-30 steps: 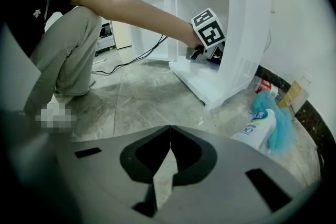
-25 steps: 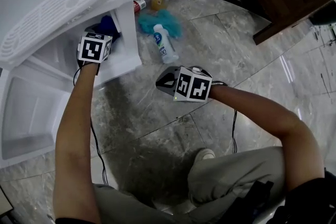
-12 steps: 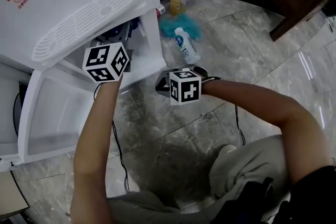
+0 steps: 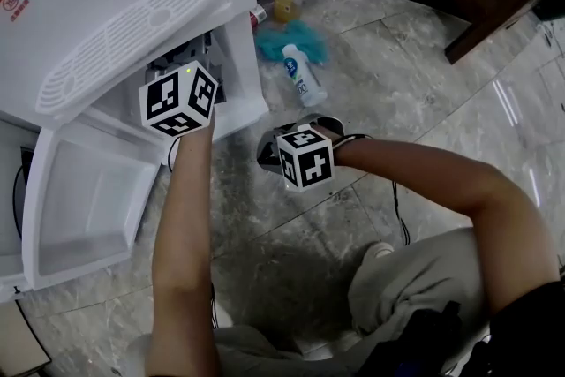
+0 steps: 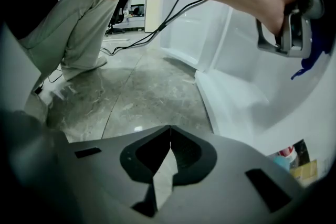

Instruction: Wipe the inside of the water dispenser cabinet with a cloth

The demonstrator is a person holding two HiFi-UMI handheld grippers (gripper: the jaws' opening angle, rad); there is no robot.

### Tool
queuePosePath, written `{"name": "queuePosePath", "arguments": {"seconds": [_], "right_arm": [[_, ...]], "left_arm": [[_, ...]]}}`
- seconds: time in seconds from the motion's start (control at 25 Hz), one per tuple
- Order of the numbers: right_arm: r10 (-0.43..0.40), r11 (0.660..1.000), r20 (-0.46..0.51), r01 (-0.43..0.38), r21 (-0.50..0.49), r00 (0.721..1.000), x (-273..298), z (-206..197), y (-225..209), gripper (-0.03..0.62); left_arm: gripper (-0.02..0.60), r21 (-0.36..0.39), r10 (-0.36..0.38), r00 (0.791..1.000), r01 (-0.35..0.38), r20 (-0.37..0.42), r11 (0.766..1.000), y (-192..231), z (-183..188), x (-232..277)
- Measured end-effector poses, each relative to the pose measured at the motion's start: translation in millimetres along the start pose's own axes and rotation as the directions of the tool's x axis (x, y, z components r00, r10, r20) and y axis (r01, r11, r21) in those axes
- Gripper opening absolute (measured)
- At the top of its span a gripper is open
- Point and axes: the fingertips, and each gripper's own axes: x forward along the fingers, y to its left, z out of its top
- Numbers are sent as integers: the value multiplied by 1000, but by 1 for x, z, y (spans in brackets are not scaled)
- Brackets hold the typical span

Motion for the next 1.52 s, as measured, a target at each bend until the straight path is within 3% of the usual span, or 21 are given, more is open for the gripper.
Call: {"name": "queuePosePath", "arguments": {"seconds": [0.16,0.36,0.64,0.88,1.08,1.24,1.36,1.52], "right_arm": [[8,1000,-22,-9,-5,1000,-7,-13,10,-2],[50,999,-37,-50,20,998,-13,-29,29,-2],[58,998,-2,-58,-18,998,-6,-7,17,-2],[61,998,1,-61,-5,998,-18,-14,29,-2],[81,996,-60,-82,-22,995,-20,-36,40,-2],[86,995,-39,-88,-56,996,-16,-18,34,-2],[91,994,-18,-92,-66,996,-18,-12,37,-2],[101,993,-57,-104,-48,993,-23,-35,48,-2]], "left_arm": [[146,-26,70,997,-71,-20,997,26,-5,24],[146,-59,42,999,-44,-34,997,29,-5,29],[146,-10,70,998,-70,7,998,13,-6,16],[146,4,108,993,-108,-48,994,39,-6,40],[146,-25,107,993,-108,-43,994,29,-10,29],[146,-37,115,993,-115,-25,993,18,-15,16],[146,-21,120,992,-121,-39,992,21,-17,21],[146,-30,127,989,-130,-80,991,38,-20,37]]}}
